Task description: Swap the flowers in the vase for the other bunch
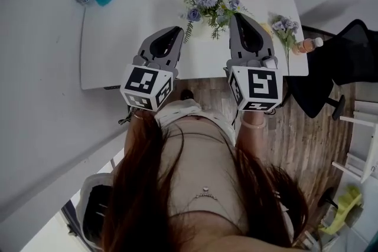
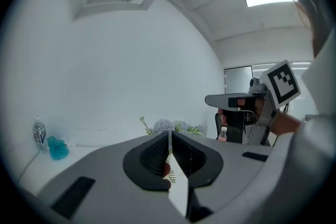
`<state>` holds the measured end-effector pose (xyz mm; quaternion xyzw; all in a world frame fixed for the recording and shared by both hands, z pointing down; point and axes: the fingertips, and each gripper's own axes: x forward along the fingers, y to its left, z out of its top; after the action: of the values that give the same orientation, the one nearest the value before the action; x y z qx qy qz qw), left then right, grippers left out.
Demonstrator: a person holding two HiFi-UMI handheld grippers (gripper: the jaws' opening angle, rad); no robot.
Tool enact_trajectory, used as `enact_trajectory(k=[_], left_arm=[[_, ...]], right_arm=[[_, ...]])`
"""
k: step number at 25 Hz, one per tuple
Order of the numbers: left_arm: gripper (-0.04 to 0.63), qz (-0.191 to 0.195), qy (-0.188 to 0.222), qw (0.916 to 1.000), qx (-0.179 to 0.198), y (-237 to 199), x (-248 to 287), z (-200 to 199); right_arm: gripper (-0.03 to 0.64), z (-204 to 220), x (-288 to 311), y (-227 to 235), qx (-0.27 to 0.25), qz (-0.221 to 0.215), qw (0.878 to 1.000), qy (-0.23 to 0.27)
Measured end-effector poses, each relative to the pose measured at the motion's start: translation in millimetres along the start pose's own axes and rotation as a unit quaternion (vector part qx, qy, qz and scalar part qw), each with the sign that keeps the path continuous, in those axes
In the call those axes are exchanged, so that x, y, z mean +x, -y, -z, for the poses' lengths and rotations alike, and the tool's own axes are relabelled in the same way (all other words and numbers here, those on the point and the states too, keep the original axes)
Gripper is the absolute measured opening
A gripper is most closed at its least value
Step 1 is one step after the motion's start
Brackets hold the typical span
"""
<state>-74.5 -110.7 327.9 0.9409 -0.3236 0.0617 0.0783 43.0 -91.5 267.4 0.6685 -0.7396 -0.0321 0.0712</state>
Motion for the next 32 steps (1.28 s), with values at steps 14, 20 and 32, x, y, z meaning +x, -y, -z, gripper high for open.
enact_trajectory(k=[14,20,32], left_arm=[[0.065,0.036,-0.011,0.9993,-0.004,-21.2,10.7,9.0],[0.105,0.033,-0.026,0.9991,-0.002,-24.9,19.4,21.8],[0.208,0.047,-0.056,0.9973,0.001,-32.9,46.6,41.8]], right_arm=[[0.028,-5.7,13.0,6.0,-0.007,0.030,1.000,-0.001],[0.028,-8.3,26.8,11.4,-0.012,0.023,1.000,0.004],[0.028,2.9,50.7,36.0,-0.006,0.032,0.999,-0.001]])
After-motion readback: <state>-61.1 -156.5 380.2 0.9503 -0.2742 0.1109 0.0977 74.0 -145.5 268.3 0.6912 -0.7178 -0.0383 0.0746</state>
